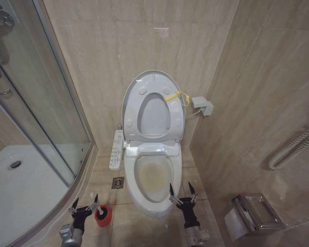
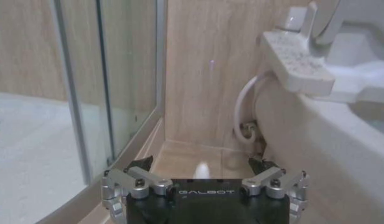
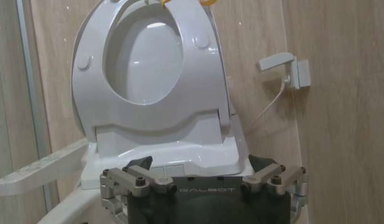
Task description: Open the toilet lid, clean the toilet bowl with a toilet brush, close the toilet lid, and flush.
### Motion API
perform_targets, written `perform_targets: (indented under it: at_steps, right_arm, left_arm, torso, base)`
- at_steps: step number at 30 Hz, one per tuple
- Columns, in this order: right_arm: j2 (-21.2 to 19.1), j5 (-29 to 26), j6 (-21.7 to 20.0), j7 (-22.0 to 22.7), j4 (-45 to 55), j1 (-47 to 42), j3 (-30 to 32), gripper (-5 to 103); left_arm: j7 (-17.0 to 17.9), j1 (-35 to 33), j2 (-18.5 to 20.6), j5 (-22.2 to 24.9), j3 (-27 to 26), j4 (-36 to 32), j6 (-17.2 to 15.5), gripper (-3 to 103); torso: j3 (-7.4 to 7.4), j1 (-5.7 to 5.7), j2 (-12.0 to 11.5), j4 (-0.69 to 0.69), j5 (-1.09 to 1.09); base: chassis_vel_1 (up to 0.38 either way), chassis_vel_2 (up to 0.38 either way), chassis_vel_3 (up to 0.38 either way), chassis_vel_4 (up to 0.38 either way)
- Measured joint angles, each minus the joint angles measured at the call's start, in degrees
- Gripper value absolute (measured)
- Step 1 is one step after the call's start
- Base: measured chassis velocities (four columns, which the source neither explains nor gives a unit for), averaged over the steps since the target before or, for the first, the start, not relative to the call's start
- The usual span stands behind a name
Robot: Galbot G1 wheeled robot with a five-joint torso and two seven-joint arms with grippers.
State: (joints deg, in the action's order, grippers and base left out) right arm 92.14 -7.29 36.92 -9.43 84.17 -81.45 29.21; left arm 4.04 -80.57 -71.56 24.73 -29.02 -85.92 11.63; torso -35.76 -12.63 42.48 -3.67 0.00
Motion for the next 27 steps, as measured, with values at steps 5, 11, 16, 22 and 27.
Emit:
perform_targets:
  at_steps: [5, 11, 16, 22, 27]
  right_arm:
    - [0.0, 0.0, -0.1, 0.0, -0.4, 0.3, 0.0, 100]
    - [0.0, 0.0, -0.3, 0.1, -0.8, 0.7, 0.0, 100]
    - [-0.1, -0.9, -1.1, 1.1, 0.6, 0.7, -1.1, 100]
    - [-0.7, -3.2, -4.5, 3.9, 5.6, 0.7, -4.1, 100]
    - [-1.4, -3.4, -6.4, 5.5, 9.3, 2.4, -4.9, 100]
  left_arm:
    - [0.6, -1.7, 0.4, 0.6, -0.3, -5.8, -0.5, 100]
    - [4.6, -5.3, 0.6, 2.2, -1.3, -20.1, -2.3, 100]
    - [14.1, -8.7, 0.3, 2.3, -1.6, -30.8, -9.6, 100]
    - [16.3, -11.4, -0.2, 2.3, -1.3, -37.1, -13.9, 100]
    - [14.3, -11.7, -0.3, 2.2, 0.3, -38.6, -13.8, 100]
  torso:
    - [0.00, 0.00, 0.0, 0.00, 0.00]
    - [0.00, 0.00, 0.0, -0.01, 0.03]
    - [0.00, 0.00, 0.0, 0.01, -0.05]
    - [0.00, 0.00, 0.0, -0.02, -0.15]
    - [0.00, 0.00, 0.0, 0.04, 0.09]
  base:
    - [0.000, 0.000, 0.000, 0.000]
    - [0.000, 0.000, 0.000, 0.000]
    - [0.000, 0.000, 0.000, 0.000]
    - [0.000, 0.000, 0.000, 0.000]
    - [0.000, 0.000, 0.000, 0.000]
